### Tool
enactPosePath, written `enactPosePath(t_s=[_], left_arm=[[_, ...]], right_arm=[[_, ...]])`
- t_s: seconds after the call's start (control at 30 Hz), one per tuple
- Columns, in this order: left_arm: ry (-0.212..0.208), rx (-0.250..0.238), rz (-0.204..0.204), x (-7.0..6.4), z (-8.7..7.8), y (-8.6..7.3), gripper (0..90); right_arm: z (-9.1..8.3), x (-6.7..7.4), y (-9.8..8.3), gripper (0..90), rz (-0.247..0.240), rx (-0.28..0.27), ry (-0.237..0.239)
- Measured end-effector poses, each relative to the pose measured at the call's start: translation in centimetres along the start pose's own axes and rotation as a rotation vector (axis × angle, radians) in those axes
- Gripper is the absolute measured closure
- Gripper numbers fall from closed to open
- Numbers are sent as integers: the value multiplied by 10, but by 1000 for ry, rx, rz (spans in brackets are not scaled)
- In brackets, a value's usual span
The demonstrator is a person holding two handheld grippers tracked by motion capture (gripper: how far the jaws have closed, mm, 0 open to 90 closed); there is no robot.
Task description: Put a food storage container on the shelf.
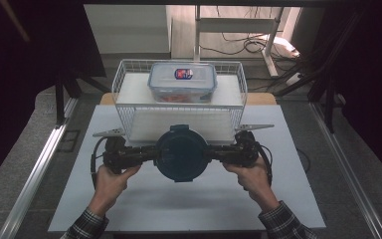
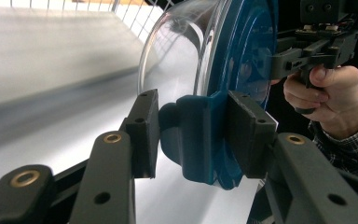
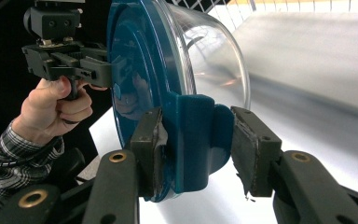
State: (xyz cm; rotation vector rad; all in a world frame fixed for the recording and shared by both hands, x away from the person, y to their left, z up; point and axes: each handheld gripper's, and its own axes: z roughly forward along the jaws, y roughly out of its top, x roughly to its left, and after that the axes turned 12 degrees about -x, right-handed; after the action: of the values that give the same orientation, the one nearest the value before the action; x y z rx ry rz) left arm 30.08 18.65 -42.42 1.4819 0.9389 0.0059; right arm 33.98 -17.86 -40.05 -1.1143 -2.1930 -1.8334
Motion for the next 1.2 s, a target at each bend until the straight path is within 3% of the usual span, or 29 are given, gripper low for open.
enactPosePath(t_s=[0.73,1.2], left_arm=[[1,-82,44,-8,0,73,568],[4,-107,78,-9,0,122,567]], right_arm=[[1,8,76,563,-53,-70,11],[4,14,120,564,-77,-114,13]])
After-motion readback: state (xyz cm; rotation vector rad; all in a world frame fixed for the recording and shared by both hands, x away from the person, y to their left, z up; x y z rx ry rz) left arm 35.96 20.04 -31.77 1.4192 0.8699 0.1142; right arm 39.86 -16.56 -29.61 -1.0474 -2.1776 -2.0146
